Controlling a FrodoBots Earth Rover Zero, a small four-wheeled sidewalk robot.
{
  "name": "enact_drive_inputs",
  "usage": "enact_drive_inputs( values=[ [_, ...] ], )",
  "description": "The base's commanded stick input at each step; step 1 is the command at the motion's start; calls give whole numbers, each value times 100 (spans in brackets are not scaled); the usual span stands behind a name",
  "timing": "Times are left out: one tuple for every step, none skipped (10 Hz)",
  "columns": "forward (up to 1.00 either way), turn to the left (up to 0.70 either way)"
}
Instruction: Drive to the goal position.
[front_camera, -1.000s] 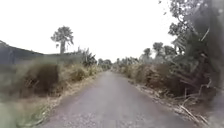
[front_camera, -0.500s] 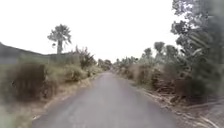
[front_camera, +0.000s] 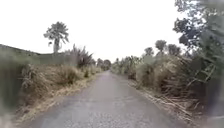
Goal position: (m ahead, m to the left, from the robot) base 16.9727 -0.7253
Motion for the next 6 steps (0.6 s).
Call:
enact_drive_inputs(
  values=[
    [100,0],
    [100,0],
    [100,3],
    [100,6],
    [100,10],
    [100,32]
  ],
)
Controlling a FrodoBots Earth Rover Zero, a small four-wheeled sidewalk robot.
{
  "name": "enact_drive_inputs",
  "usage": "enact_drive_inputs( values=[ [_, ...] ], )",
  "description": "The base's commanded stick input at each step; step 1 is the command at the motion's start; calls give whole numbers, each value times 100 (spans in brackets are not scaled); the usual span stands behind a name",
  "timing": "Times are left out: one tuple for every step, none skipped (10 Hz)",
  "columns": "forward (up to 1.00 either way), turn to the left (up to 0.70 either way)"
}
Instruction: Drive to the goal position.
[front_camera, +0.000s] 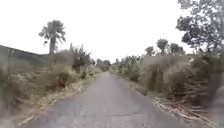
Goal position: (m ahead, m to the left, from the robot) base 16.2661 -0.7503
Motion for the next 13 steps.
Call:
enact_drive_inputs(
  values=[
    [100,26],
    [100,21],
    [100,16],
    [100,11],
    [100,5],
    [100,0],
    [100,0],
    [100,0],
    [100,0],
    [100,0],
    [100,0],
    [100,0],
    [100,0]
  ],
)
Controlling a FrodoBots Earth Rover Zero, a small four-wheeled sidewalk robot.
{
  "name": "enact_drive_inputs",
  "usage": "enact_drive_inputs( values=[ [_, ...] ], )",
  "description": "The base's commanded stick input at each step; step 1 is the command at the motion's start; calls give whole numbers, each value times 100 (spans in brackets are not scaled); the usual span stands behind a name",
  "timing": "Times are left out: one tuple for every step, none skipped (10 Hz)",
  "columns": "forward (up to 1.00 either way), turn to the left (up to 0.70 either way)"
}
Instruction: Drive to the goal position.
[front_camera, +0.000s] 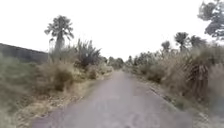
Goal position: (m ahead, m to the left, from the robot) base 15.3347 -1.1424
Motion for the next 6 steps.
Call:
enact_drive_inputs(
  values=[
    [100,0],
    [100,0],
    [100,0],
    [100,0],
    [100,0],
    [100,-34]
  ],
)
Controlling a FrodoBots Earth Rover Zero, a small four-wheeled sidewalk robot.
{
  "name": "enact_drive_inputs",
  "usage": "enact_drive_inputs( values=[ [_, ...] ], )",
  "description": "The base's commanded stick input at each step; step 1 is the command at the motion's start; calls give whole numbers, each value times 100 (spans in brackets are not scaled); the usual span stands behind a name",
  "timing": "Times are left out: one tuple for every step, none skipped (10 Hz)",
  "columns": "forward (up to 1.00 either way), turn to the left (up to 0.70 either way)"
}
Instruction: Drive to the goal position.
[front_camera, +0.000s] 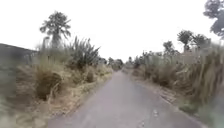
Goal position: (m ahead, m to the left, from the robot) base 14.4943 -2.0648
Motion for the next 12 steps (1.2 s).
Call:
enact_drive_inputs(
  values=[
    [100,-26],
    [100,-17],
    [100,0],
    [100,0],
    [100,0],
    [100,0],
    [100,0],
    [100,0],
    [100,0],
    [100,0],
    [100,0],
    [100,0]
  ],
)
